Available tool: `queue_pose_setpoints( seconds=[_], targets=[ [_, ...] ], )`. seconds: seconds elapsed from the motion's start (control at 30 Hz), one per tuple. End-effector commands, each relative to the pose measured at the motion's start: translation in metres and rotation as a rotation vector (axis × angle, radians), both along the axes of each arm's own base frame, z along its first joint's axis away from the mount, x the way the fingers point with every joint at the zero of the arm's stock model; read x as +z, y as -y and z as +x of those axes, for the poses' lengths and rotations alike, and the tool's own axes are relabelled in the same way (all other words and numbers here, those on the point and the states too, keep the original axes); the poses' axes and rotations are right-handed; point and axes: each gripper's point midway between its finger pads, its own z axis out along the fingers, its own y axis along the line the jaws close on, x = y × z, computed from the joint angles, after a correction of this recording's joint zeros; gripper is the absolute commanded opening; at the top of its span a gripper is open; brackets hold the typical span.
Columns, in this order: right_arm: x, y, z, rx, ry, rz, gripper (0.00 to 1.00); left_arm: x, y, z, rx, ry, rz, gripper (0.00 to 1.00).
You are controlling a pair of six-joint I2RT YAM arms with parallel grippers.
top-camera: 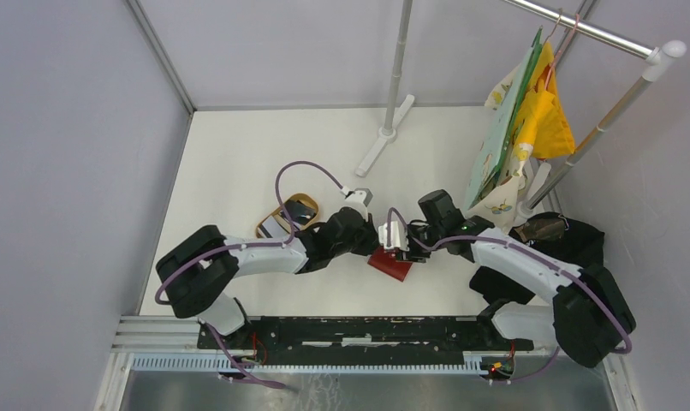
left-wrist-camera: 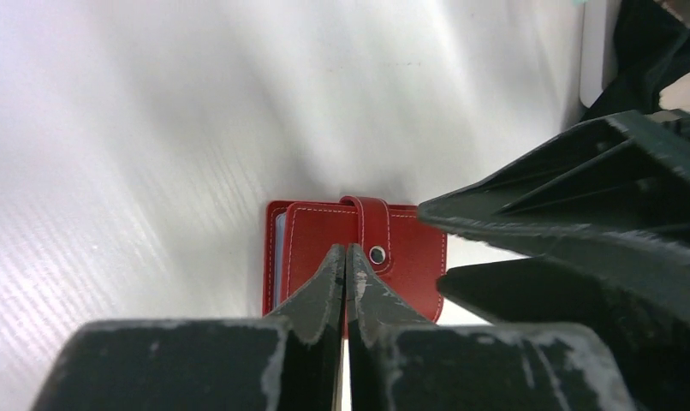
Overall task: Put the credit cards into the card holder
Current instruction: Close the card holder at the center of the board, then reset both arms
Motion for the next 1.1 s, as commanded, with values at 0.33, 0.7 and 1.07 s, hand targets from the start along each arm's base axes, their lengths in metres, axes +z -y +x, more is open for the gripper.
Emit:
queue_pose_setpoints(
  seconds=[0.33, 0.7, 1.07],
  targets=[
    [0.091, 0.008, -0.010, 0.058, 0.072, 0.278, 0.54, 0.090, -0.007, -0.018, -0.121, 0.157, -0.127, 0.07],
    [0.152, 0.026, 0.019, -0.118, 0.190, 0.321, 0.89, 0.164, -0.065, -0.012, 0.031, 0.315, -0.094, 0.86],
    [0.280, 0.041, 0.037, -0.428, 0.318, 0.581, 0.98, 0.235, -0.121, -0.013, 0.141, 0.419, -0.003, 1.00]
  ],
)
